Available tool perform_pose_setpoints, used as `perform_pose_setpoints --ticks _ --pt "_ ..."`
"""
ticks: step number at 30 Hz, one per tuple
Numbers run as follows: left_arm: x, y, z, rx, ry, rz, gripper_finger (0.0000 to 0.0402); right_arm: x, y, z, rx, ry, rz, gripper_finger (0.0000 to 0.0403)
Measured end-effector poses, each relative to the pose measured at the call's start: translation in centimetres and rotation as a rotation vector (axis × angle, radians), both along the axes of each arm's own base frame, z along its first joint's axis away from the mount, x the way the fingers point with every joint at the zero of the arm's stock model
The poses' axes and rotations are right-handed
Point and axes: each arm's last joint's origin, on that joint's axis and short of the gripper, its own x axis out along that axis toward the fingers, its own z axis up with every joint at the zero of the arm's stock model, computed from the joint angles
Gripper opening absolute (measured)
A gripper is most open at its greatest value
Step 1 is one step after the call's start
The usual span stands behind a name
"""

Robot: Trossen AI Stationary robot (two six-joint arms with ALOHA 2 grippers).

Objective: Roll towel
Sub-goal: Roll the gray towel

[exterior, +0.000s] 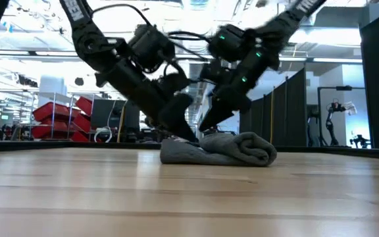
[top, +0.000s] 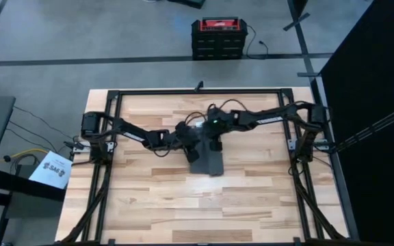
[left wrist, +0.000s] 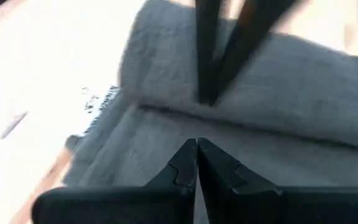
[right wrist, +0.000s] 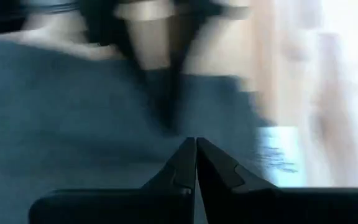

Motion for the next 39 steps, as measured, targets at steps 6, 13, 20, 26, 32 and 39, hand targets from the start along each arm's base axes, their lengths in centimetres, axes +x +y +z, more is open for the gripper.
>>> perform_pose_setpoints --ticks 6,13,20,26,32,39 --pt "0.1 0.9 -1.9 0.001 0.035 0.032 0.0 2.2 -1.5 -2.1 -0.013 0.182 0.062 0.0" --pt "0.3 1.1 -3.5 -0.022 0.034 0.064 0.0 2.3 -2.8 -2.6 -0.036 0.255 0.015 0.0" --pt "0.1 1.1 -3.8 -0.013 0.082 0.063 0.0 1.6 -2.8 -2.5 -0.04 0.328 -0.016 0.0" --pt "0.0 1.1 -3.9 -0.004 0.094 0.056 0.0 1.2 -2.9 -2.5 -0.054 0.368 -0.042 0.0" --pt "0.0 1.1 -3.9 -0.002 0.099 0.054 0.0 0.7 -3.0 -1.8 -0.063 0.384 -0.069 0.0" --pt "0.0 1.1 -3.9 0.01 0.099 0.046 0.0 0.7 -2.9 -1.6 -0.075 0.369 -0.069 0.0"
